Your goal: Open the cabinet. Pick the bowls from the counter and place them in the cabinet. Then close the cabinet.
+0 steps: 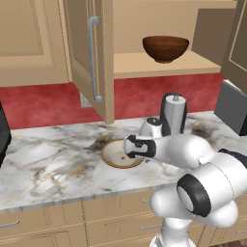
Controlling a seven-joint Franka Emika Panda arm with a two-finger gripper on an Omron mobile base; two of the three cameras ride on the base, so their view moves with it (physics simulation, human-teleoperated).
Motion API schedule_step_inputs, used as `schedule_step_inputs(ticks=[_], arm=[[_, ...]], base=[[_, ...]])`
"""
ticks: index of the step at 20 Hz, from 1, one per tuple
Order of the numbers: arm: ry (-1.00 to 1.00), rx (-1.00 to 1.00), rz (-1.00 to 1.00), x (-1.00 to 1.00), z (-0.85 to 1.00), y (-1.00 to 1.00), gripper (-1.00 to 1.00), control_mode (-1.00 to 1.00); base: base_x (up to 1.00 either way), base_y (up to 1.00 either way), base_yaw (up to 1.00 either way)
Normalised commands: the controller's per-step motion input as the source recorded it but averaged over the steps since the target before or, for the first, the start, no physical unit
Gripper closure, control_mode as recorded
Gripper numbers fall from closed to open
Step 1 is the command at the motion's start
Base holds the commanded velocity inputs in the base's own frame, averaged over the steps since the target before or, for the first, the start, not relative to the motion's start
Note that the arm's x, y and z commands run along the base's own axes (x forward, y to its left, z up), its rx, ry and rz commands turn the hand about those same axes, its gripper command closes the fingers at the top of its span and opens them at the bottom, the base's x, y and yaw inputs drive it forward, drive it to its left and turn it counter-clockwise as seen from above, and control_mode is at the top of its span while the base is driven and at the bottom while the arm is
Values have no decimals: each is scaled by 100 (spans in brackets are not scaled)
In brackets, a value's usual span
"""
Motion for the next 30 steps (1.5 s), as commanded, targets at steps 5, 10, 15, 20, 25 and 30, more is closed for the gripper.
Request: schedule_step_inputs(ticks=[5, 10, 15, 20, 25, 30], arm=[[0, 0, 0, 0, -26, 0, -100, -100], [0, 1, 0, 0, -16, 0, -100, -100], [0, 5, 0, 0, -3, 0, 100, -100], [0, 0, 0, 0, 0, 0, 100, -100], [0, 0, 0, 0, 0, 0, 100, -100], [-2, 1, 0, 0, 7, 0, 100, -100]], base=[[0, 0, 0], [0, 0, 0], [0, 0, 0], [0, 0, 0], [0, 0, 0], [0, 0, 0]])
